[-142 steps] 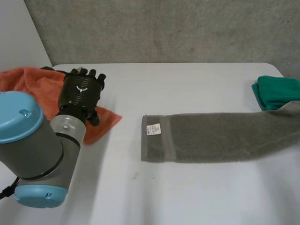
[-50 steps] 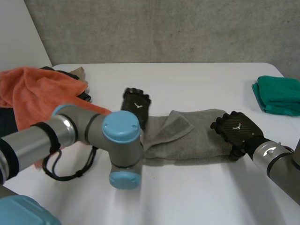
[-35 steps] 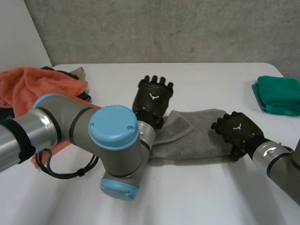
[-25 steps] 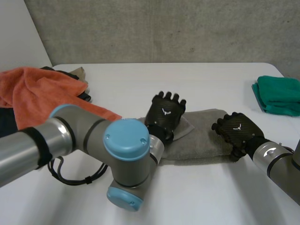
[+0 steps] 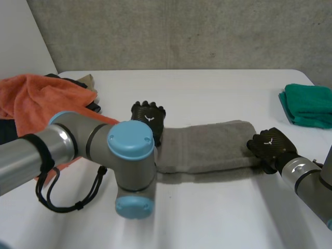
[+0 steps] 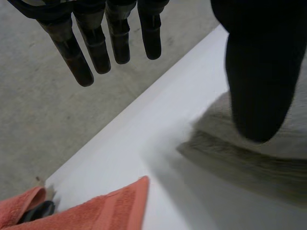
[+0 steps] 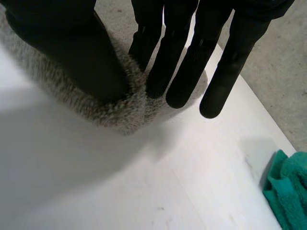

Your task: Fold the laundry.

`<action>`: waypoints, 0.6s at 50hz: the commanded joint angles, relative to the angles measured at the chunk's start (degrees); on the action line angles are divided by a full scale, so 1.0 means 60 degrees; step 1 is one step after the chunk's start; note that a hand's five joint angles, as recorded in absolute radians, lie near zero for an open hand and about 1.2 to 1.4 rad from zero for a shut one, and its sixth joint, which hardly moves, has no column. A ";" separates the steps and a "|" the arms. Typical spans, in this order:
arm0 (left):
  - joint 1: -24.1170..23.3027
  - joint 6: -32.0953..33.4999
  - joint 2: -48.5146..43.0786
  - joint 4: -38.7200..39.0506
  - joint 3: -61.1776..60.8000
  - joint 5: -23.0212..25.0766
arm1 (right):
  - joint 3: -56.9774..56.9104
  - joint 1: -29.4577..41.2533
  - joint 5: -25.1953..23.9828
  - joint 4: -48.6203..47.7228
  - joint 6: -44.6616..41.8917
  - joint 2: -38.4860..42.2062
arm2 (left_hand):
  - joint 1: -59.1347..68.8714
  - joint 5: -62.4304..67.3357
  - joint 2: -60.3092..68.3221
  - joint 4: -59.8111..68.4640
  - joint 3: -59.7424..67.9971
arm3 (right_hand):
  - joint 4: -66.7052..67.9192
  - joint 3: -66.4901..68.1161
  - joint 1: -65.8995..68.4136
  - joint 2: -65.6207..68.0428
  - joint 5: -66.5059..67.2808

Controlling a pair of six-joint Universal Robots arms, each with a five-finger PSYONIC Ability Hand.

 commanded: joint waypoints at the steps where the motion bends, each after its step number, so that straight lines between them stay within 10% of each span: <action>1: -0.0303 -0.0159 0.1693 -0.0139 -0.1532 0.0360 | -0.0317 0.0033 0.0754 -0.0023 -0.1414 -0.0037 | 0.0097 0.0063 0.0065 0.0069 0.0066 | 0.2241 0.2196 0.2856 0.2142 0.2392; 8: -0.0069 -0.0423 0.3378 -0.0139 -0.2704 0.0346 | -0.1181 0.1040 0.1180 -0.0038 -0.2793 -0.0447 | -0.0267 -0.0301 -0.0299 -0.0296 -0.0298 | 0.2241 0.2196 0.2856 0.2142 0.2392; 22: 0.1147 -0.0759 0.4303 -0.0037 -0.4024 0.0375 | -0.1607 0.4955 -0.0870 -0.0785 -0.3029 0.1046 | -0.0436 -0.0470 -0.0468 -0.0464 -0.0467 | 0.2241 0.2196 0.2856 0.2142 0.2392; 25: 0.1132 -0.0950 0.4244 -0.0037 -0.3907 0.0404 | -0.1505 0.4925 -0.1046 -0.0916 -0.2257 0.0901 | -0.0520 -0.0554 -0.0552 -0.0548 -0.0550 | -0.5951 -0.5995 -0.5336 -0.6049 -0.5799; 30: 0.1002 -0.1301 0.3821 0.0226 -0.3148 0.0958 | -0.1709 0.3844 -0.0973 -0.0858 0.0466 -0.0109 | -0.0548 -0.0582 -0.0580 -0.0576 -0.0579 | -0.9426 -0.9470 -0.8811 -0.9524 -0.9275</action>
